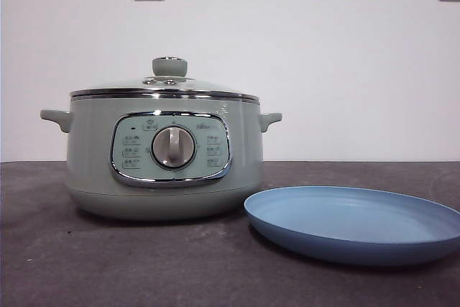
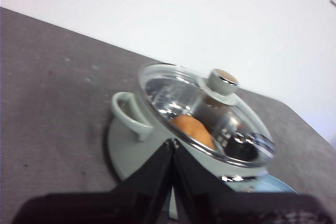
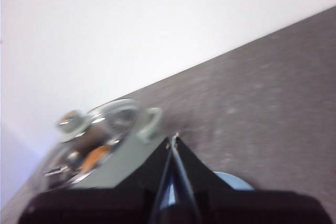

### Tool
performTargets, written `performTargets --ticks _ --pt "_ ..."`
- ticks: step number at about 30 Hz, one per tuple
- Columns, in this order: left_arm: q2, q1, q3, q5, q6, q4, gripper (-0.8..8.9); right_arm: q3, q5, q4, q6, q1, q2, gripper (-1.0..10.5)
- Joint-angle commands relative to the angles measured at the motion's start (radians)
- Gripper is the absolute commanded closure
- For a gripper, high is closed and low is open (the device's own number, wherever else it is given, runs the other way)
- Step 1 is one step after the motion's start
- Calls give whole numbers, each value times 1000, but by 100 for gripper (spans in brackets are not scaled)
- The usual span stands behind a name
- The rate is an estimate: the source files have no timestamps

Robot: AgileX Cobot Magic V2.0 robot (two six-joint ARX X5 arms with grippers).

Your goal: Take the potato out from the steamer,put the potato on the plate,close the lid

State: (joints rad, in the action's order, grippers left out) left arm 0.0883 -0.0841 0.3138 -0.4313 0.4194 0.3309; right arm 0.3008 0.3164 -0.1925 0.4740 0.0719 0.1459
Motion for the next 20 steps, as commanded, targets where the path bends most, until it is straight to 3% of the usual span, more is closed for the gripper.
performTargets --ticks 1,11,15,20 --pt "61 -2 81 -54 -68 49 822 94 57 -47 -55 2 74 958" --pt "290 0 369 -229 -330 326 822 483 286 -449 -391 3 395 958" --pt "359 5 461 -301 -433 445 822 636 335 -639 -547 9 501 958" --pt "422 27 544 -311 -518 572 822 758 343 -827 -661 41 587 958"
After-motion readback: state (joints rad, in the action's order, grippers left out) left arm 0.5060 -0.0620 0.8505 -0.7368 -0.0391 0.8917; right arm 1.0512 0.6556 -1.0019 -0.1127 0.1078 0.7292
